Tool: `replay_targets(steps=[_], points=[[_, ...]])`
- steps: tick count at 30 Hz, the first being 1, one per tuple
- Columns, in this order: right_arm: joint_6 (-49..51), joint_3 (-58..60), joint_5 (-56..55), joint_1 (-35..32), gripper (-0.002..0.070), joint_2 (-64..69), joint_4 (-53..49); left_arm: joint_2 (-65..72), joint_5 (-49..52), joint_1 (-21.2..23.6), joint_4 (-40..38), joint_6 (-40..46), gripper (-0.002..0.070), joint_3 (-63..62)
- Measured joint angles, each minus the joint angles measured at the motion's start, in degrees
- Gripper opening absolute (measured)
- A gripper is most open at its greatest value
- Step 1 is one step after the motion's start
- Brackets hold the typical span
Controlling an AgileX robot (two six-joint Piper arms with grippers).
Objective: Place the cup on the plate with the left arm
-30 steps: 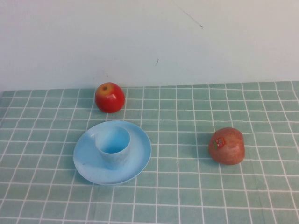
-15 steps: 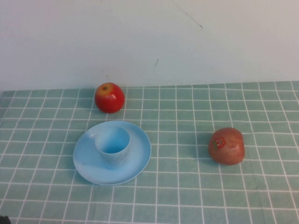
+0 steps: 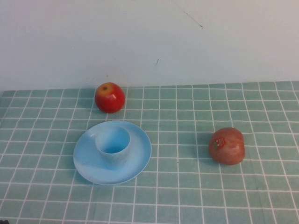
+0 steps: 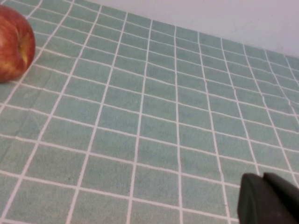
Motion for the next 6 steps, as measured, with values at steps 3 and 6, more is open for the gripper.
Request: replay_targets(steps=[3,6], points=[[0.0,0.0,0.0,0.0,-0.0002,0.0,0.0,0.0,0.0,0.0,0.0,-0.11,0.0,0.0],[0.0,0.0,0.0,0.0,-0.0002,0.0,0.0,0.0,0.0,0.0,0.0,-0.37,0.0,0.0]])
